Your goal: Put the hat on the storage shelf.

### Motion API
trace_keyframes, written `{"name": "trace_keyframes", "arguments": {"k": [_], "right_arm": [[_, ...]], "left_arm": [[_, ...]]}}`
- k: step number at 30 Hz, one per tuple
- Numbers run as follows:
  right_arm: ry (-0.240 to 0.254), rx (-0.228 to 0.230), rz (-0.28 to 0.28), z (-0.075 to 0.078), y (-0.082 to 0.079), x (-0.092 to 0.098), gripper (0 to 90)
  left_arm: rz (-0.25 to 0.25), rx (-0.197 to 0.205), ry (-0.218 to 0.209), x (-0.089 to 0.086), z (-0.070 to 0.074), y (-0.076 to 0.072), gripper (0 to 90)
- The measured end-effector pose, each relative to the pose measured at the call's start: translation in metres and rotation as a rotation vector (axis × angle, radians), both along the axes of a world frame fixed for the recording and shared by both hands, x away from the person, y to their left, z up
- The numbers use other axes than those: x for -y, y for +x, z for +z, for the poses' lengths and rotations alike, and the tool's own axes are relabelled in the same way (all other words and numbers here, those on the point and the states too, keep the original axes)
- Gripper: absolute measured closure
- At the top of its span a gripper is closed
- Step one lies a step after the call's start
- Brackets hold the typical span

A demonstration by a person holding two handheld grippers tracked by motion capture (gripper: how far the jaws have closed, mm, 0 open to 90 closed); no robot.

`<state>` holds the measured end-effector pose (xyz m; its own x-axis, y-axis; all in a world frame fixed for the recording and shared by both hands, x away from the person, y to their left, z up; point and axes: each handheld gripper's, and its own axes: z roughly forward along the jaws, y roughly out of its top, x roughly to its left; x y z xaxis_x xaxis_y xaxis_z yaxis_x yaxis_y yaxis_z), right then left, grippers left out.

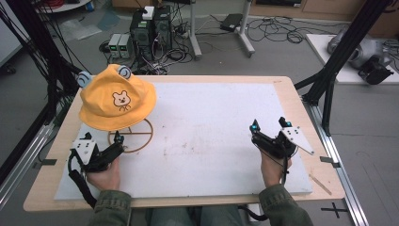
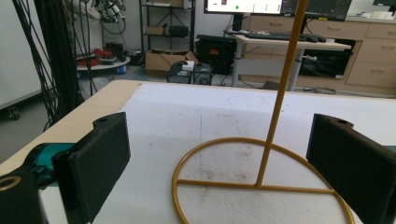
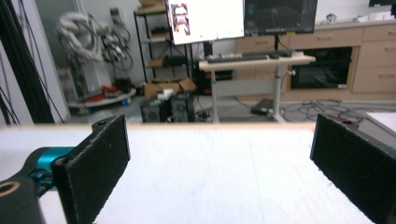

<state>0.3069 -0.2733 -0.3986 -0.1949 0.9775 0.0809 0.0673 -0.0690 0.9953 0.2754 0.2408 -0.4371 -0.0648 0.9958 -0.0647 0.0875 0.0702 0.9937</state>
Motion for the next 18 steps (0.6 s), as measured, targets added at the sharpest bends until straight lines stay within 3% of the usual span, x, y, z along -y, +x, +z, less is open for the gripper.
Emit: {"name": "trace_keyframes", "arguments": {"k": [4,8,11,18], "right_arm": [[-0.028,-0.021,-0.001,-0.0115,-0.0025,0.0010,4.6],[-0.013,0.007,0.003,-0.0089,-0.0039,0.0025,4.7],[-0.005,-0.013,0.009,-0.0107,-0.0030,0.0030,4.6],[-0.006,-0.002,0.014,-0.0102,-0.0037,0.0018,4.7]], "left_arm": [[0.002,-0.001,0.001,-0.0001,0.0000,0.0001,6.6],[-0.001,-0.003,0.007,0.0000,0.0002,0.0000,6.6],[-0.001,0.000,0.011,0.0004,0.0002,0.0000,6.6],[-0.001,-0.002,0.008,0.0001,0.0003,-0.0002,6.6]]}}
